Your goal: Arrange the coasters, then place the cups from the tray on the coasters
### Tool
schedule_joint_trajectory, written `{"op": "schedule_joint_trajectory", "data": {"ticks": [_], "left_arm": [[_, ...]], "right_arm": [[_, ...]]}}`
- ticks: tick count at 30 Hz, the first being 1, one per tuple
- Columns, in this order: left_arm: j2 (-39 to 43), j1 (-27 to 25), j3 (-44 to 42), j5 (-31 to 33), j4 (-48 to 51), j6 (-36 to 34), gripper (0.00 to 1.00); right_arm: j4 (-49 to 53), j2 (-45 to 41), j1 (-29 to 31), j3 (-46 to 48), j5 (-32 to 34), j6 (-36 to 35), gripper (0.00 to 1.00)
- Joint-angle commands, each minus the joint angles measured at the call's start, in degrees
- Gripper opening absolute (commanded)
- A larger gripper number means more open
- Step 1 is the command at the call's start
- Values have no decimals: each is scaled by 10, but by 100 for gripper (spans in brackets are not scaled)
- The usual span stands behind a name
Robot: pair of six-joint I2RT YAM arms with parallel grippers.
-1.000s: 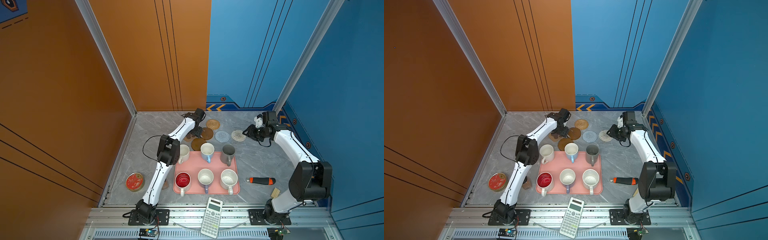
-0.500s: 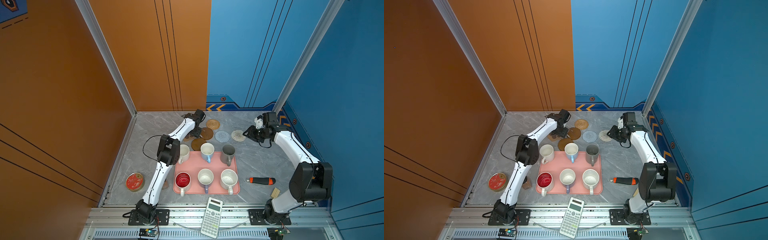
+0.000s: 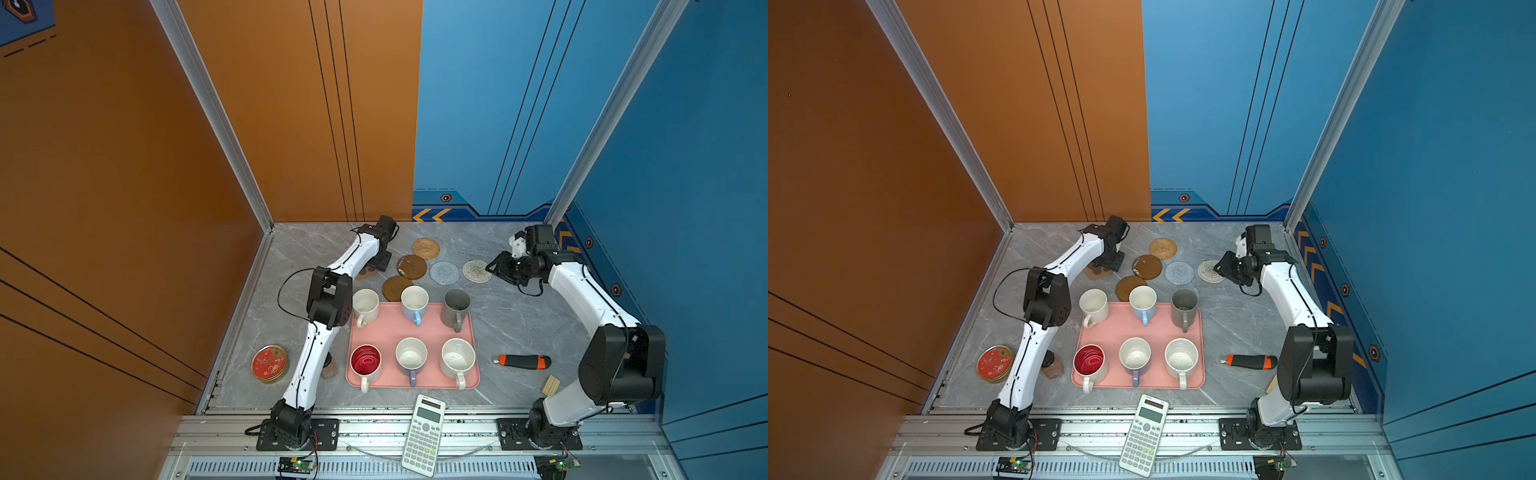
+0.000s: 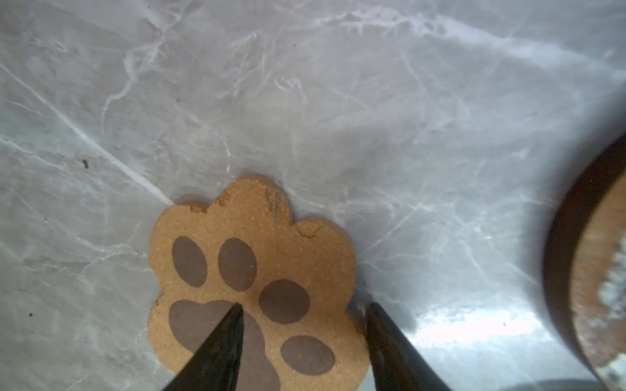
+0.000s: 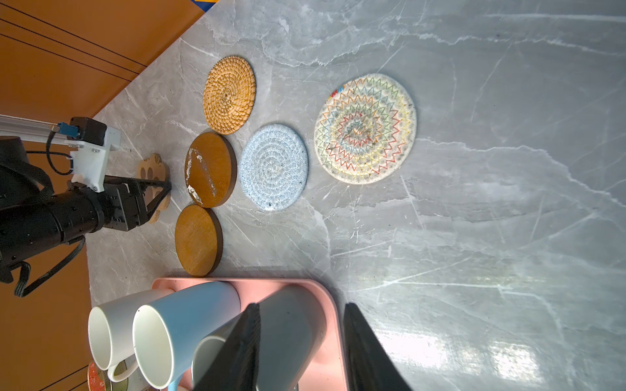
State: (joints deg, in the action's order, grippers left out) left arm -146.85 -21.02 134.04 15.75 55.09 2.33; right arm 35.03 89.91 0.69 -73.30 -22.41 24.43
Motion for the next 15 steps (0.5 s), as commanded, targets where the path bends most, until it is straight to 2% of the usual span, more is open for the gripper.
{"op": "schedule_joint_trajectory", "data": {"ticks": [1,9,15], "left_arm": [[1,9,-22,22,27,-15,56],[8,31,-33,32,26,-21,50],[8,43,-37,43,26,-28,50]], "right_arm": [[11,-21,-3,8,-2,8,40],[10,-25,-2,12,-1,11,39],[8,-31,-2,17,2,14,39]]}}
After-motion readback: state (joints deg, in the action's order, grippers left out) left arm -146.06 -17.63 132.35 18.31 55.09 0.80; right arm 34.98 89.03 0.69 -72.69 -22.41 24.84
